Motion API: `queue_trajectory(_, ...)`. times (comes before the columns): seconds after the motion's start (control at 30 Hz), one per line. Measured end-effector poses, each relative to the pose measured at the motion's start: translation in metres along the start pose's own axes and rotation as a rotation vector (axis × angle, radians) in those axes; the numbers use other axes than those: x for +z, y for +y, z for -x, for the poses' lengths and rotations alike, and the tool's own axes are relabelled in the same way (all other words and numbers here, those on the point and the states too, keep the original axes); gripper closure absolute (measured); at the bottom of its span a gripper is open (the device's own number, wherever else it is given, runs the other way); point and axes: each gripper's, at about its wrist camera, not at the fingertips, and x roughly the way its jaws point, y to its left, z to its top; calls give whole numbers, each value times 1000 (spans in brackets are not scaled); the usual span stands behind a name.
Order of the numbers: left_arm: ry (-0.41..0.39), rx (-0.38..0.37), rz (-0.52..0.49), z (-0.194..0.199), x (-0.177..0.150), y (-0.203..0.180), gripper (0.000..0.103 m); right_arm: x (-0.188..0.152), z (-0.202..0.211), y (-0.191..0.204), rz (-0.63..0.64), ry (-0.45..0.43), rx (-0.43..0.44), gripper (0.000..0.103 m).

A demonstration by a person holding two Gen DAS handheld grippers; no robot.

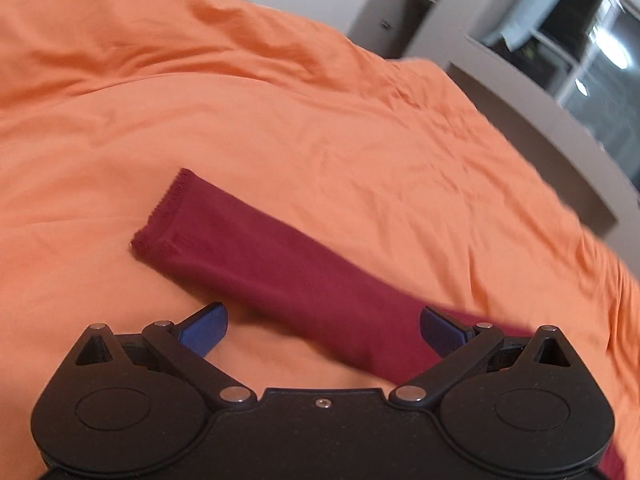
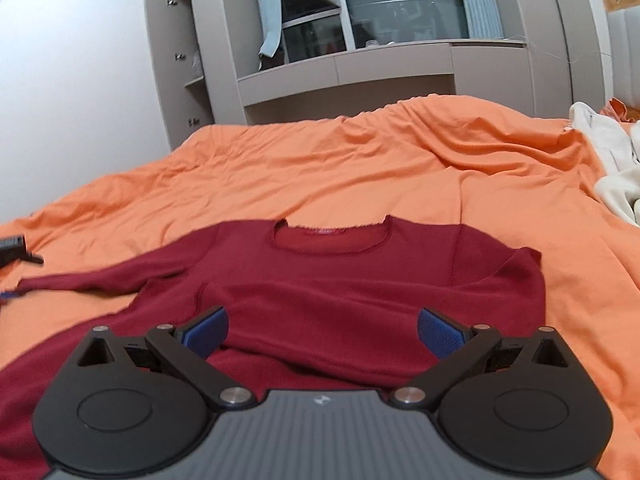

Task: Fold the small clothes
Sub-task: 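Grasp the other sleeve cuff with the left gripper, fold it across the body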

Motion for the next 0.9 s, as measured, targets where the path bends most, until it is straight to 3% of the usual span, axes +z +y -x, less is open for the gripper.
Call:
queue_trajectory(0.03,-17,8,28,-1,2,2,2,-2,0,1,-5,3,1,0)
queue_trajectory(0.13,-79,31,112,-1,5,11,19,-5,0,0,-29,7,3,0)
queue_trajectory(0.23,-134,15,189,0,6,18,45,-5,0,-2,-45,7,9,0)
queue_trajectory(0.3,-153,17,217,0,7,18,69,-6,0,-1,-48,8,13,0)
queue_trajectory(0.33,-165,19,223,-1,8,17,74,-6,0,-1,-47,11,16,0)
queue_trajectory(0.4,-183,15,217,-4,11,13,96,-7,-2,0,-42,19,19,0)
queue_trajectory(0.6,-283,-60,87,4,16,-29,99,-7,1,3,-29,12,25,0)
queue_trajectory(0.8,-376,-192,-175,33,-2,-118,99,-7,3,-3,-46,14,16,0)
queue_trajectory(0.9,-379,-285,-292,46,-22,-163,99,-6,8,-9,-61,1,-11,0)
